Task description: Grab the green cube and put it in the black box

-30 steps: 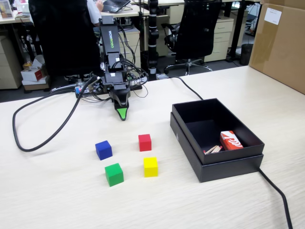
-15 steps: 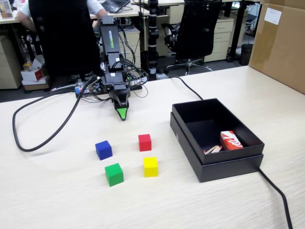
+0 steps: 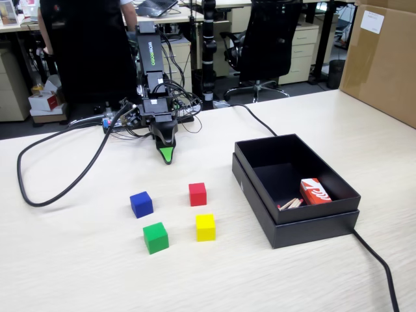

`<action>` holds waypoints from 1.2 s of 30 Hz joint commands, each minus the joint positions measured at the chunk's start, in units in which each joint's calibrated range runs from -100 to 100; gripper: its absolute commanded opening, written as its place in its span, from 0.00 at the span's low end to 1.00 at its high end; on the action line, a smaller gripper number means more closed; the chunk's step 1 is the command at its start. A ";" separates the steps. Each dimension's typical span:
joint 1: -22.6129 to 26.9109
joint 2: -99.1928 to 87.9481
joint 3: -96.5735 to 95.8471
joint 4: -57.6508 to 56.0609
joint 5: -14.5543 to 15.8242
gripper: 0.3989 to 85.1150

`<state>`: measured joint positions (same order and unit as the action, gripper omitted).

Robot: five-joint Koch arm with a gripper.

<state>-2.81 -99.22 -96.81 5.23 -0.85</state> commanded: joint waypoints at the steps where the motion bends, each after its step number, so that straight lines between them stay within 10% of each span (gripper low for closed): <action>1: -0.05 0.03 -0.66 -2.59 -0.24 0.57; 25: -0.20 0.03 0.43 -4.06 -1.17 0.57; 36: -0.63 0.37 21.37 -28.34 -1.03 0.57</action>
<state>-3.25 -98.96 -82.29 -18.31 -1.83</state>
